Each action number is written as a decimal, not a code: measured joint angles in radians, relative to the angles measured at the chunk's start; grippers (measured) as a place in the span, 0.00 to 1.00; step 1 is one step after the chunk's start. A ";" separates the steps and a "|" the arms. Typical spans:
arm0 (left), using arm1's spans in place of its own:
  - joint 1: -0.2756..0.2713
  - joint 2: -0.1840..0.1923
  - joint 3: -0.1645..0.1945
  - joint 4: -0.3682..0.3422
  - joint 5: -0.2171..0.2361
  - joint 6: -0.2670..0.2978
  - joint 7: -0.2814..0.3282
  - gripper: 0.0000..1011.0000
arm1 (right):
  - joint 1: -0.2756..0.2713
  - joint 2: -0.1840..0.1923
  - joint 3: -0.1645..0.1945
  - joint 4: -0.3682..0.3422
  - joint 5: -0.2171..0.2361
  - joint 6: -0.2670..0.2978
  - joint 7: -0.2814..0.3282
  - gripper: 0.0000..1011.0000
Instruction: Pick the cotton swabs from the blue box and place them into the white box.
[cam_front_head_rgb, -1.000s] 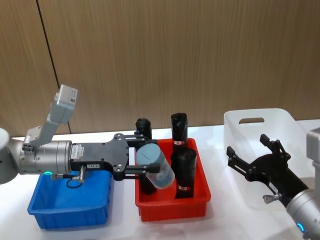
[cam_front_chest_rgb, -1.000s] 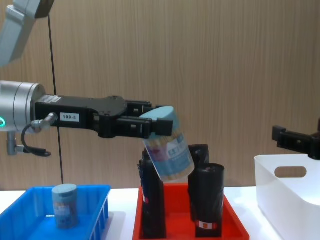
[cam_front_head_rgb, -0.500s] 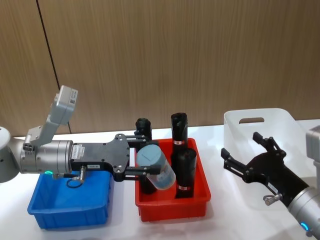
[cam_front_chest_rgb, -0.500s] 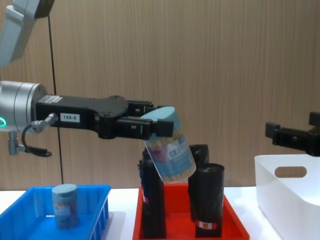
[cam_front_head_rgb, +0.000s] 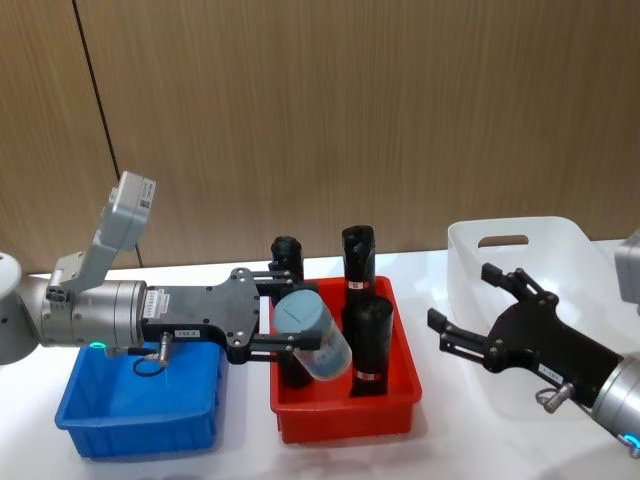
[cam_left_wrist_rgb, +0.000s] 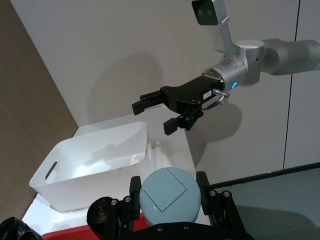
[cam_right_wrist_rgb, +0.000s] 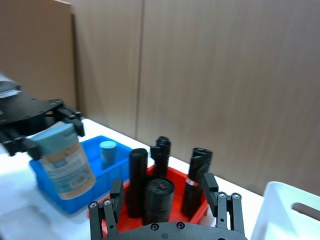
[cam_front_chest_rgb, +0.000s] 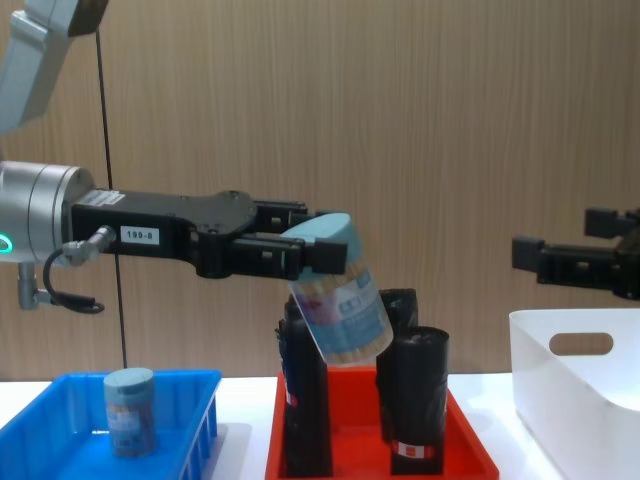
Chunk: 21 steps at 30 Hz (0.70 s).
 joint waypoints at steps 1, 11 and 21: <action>0.000 0.000 0.000 0.000 0.000 0.000 0.000 0.66 | 0.004 0.004 0.002 0.000 0.003 0.005 0.012 0.99; -0.001 -0.001 0.000 0.002 0.000 -0.002 -0.002 0.66 | 0.057 0.036 0.007 0.001 0.030 0.084 0.181 0.99; -0.002 -0.001 0.000 0.002 0.000 -0.003 -0.003 0.66 | 0.115 0.028 -0.019 0.024 0.014 0.156 0.295 0.99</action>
